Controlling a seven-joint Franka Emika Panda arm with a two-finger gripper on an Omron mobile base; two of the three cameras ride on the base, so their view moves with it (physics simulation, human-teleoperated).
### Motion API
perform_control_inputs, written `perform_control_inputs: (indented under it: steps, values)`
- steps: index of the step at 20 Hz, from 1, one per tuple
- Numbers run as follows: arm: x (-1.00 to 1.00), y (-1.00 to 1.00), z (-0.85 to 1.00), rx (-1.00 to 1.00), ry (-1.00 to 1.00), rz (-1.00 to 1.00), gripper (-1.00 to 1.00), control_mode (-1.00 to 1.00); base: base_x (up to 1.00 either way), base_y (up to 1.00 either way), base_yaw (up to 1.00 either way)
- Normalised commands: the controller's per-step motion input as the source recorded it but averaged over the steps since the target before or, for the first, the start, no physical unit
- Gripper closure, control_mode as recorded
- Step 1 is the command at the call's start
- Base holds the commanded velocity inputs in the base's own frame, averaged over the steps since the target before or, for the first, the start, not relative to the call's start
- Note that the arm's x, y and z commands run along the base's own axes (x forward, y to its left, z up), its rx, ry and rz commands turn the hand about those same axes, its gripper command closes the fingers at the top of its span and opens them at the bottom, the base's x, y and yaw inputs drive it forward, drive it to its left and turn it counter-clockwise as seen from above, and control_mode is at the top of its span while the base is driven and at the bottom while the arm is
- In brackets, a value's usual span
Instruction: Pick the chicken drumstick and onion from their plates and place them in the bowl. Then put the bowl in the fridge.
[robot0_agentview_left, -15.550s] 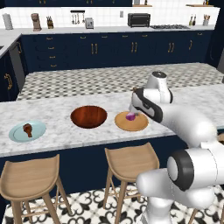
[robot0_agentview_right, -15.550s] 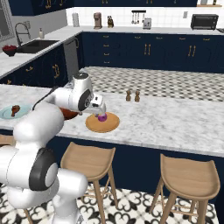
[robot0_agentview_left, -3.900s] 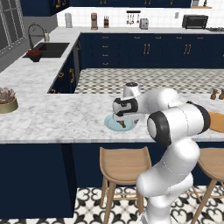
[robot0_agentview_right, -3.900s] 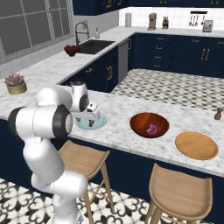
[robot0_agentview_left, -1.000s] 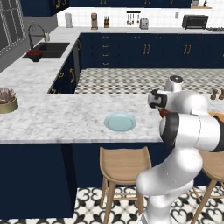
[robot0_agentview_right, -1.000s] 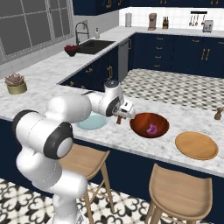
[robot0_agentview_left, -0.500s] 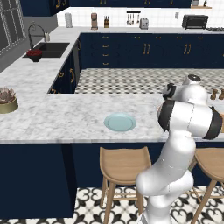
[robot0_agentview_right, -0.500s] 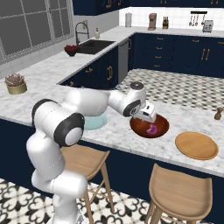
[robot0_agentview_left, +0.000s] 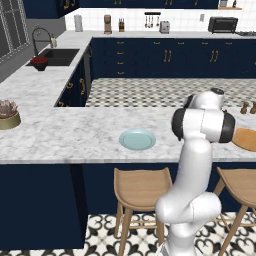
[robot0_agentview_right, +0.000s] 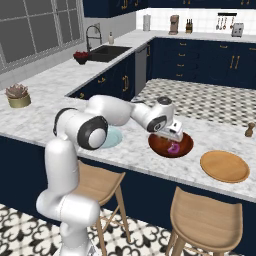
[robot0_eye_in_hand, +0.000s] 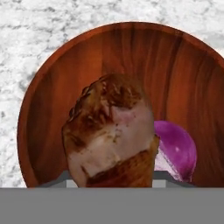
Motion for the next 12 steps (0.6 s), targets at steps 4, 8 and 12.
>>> perform_control_inputs:
  steps: [4,8,12]
  values:
    - [0.54,-0.17,-0.32,0.00,0.01,0.00,1.00,-1.00,0.00,0.00,0.00]
    - [0.33,-0.03,-0.36,0.00,0.00,0.00,-1.00,-1.00,0.00,0.00,0.00]
    - [-0.10,0.04,0.00,0.00,0.00,0.00,-1.00,-1.00,0.00,0.00,0.00]
